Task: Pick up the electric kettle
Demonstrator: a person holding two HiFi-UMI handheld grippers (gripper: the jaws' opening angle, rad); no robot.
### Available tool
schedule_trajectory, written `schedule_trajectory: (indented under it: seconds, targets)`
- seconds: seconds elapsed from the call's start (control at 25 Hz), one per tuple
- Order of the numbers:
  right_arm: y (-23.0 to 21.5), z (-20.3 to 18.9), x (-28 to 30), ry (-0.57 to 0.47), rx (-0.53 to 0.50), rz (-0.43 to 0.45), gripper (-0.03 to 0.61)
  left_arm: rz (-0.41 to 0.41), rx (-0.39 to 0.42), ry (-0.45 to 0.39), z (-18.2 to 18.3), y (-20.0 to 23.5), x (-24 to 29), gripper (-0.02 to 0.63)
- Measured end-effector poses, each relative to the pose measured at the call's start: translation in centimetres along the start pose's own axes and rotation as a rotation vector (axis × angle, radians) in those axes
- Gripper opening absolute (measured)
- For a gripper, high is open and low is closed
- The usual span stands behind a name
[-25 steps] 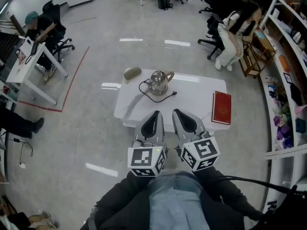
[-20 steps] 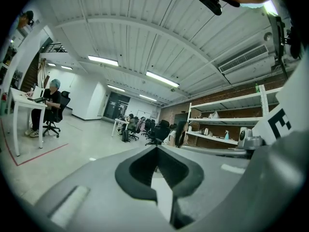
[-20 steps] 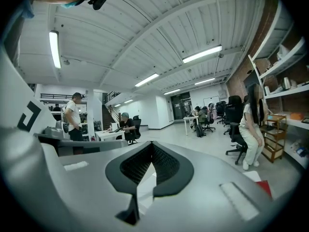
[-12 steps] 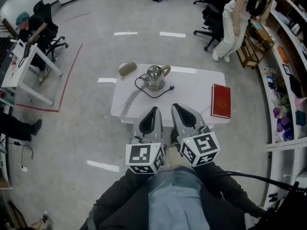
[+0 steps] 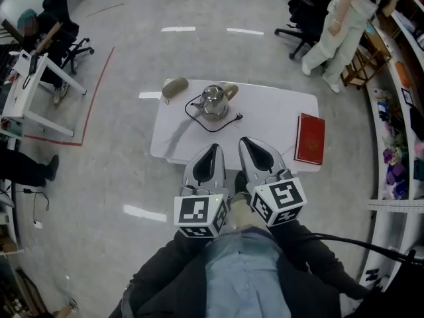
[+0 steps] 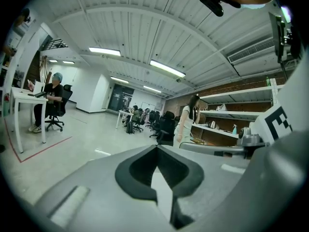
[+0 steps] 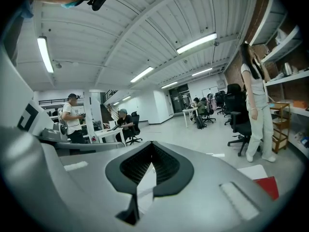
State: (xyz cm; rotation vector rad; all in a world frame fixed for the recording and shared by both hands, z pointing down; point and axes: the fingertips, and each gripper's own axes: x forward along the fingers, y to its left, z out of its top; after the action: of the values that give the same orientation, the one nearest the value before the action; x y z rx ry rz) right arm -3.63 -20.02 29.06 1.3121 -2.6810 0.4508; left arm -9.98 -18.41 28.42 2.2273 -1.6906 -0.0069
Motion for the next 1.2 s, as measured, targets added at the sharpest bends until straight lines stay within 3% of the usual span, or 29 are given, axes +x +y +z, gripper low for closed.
schedule_trajectory:
  seconds: [0.24,0.52,0.76,1.2]
  targets:
    - [-3.9,0.2,3.0,0.015,0.03,0.024,0.026,0.019,0.01,0.042,-0.5,0.0,4.8,0.0]
    - [-8.5,3.5,6.6,-0.004,0.04,0.063,0.026,0.036,0.049,0.026,2.4,-1.2,10.6,0.0]
    - [-9.2,5.9,9.5,-0.012,-0.011,0.161,0.026,0.121,0.045,-0.047,4.9,0.0,12.9,0.0]
    - [-7.9,5.0,15.0,0.036,-0.048,0.26,0.026,0.252,-0.025,-0.052,4.5,5.5,13.7,0.0]
